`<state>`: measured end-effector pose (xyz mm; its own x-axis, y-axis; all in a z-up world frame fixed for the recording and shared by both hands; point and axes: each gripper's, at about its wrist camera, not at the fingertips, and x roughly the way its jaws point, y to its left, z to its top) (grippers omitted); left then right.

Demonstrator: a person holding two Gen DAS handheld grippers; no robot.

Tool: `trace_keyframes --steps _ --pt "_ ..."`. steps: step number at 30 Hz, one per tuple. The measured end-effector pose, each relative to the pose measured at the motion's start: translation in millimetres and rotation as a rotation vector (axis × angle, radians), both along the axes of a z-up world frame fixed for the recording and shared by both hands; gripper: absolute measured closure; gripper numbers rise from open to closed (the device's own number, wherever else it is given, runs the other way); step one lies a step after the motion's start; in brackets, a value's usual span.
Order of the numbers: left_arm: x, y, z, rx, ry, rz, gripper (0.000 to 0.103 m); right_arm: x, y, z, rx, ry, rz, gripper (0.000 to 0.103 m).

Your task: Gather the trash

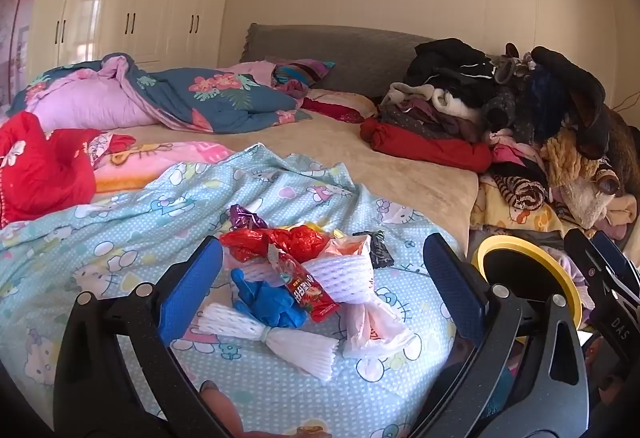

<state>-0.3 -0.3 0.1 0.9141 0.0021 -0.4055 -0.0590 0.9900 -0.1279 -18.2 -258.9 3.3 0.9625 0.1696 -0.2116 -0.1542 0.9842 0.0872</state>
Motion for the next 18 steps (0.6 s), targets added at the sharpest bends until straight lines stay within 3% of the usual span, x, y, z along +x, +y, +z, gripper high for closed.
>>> trace_keyframes --steps 18 --pt "0.3 -0.1 0.0 -0.004 0.009 -0.001 0.011 0.4 1.3 -0.1 -0.008 0.003 0.0 0.006"
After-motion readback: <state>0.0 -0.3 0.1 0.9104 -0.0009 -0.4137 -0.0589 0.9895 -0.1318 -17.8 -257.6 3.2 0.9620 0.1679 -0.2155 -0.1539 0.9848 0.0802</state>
